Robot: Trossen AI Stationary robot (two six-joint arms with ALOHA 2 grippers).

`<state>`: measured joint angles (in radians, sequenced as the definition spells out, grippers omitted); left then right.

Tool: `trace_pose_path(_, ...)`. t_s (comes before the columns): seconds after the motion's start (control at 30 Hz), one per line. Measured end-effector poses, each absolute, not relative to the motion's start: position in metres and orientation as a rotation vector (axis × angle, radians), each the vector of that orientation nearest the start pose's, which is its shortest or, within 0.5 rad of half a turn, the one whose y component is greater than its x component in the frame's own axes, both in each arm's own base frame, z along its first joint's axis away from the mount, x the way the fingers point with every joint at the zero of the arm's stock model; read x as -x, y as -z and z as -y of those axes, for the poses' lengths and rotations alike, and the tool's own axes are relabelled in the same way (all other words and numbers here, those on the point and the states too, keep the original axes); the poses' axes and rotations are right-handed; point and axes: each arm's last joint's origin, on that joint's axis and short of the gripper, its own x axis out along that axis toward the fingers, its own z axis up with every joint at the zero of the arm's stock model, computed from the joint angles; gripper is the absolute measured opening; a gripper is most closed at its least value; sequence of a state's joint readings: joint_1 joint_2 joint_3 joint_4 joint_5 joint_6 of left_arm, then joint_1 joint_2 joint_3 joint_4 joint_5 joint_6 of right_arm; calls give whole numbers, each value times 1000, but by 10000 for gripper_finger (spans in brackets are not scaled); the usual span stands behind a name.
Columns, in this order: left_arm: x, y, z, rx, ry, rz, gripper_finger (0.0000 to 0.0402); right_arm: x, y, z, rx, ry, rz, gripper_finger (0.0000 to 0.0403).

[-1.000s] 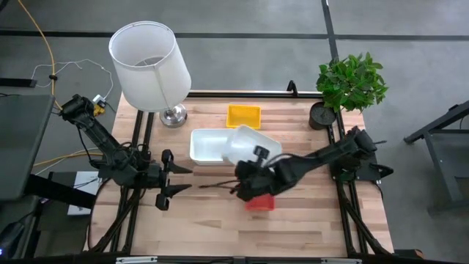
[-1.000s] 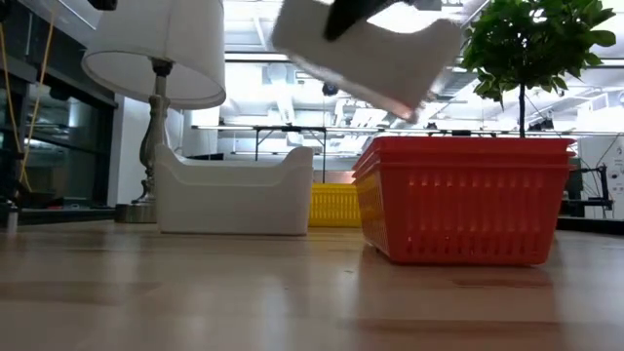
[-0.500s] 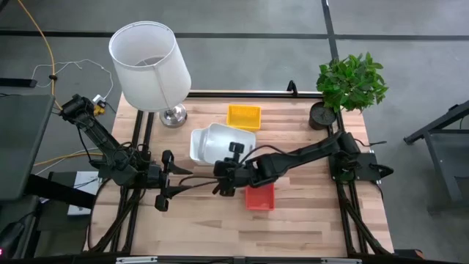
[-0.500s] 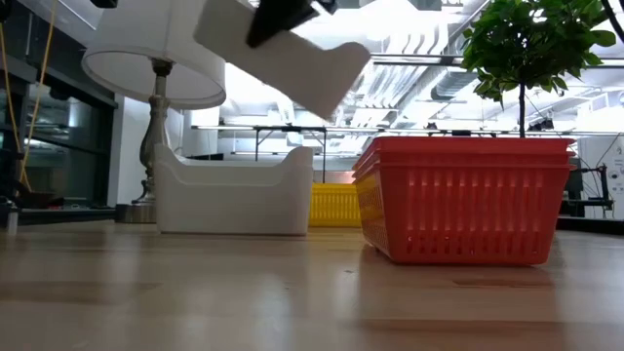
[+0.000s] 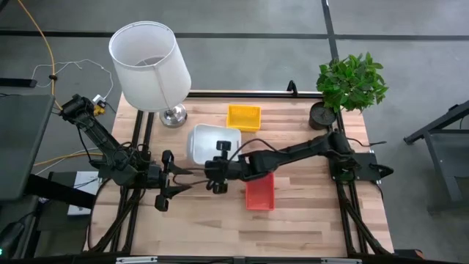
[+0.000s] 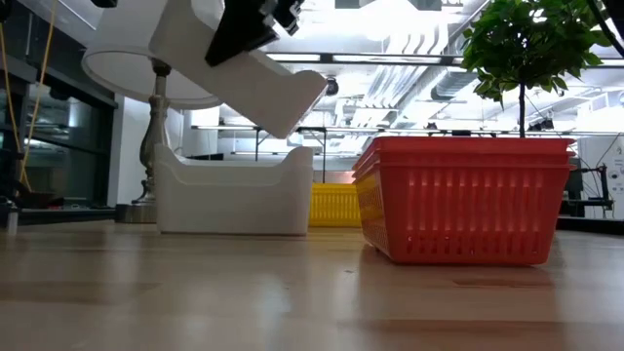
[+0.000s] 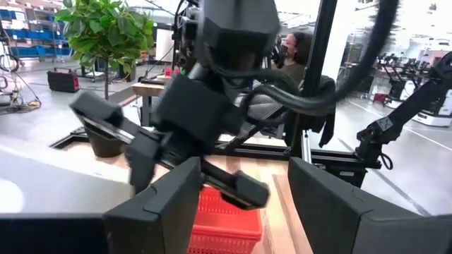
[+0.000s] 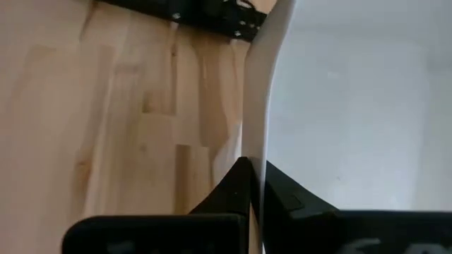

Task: Stack baskets by color
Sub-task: Stack the bottom white bin on the top white bin

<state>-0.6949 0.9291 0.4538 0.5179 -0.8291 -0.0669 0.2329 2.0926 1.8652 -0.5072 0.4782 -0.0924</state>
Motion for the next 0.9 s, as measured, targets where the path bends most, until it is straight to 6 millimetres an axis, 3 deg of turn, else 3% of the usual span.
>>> trace_pose_path(0.23,-163,-260,108,96,-133,35,204,-467,-272,-75,332,210,-725,0)
trace_pose_path(0.4,-163,-260,108,96,-132,35,204,-466,-260,-62,304,206,-773,0)
trace_pose_path(0.9,-163,-260,108,95,-132,34,204,-450,-251,-61,309,215,-957,0)
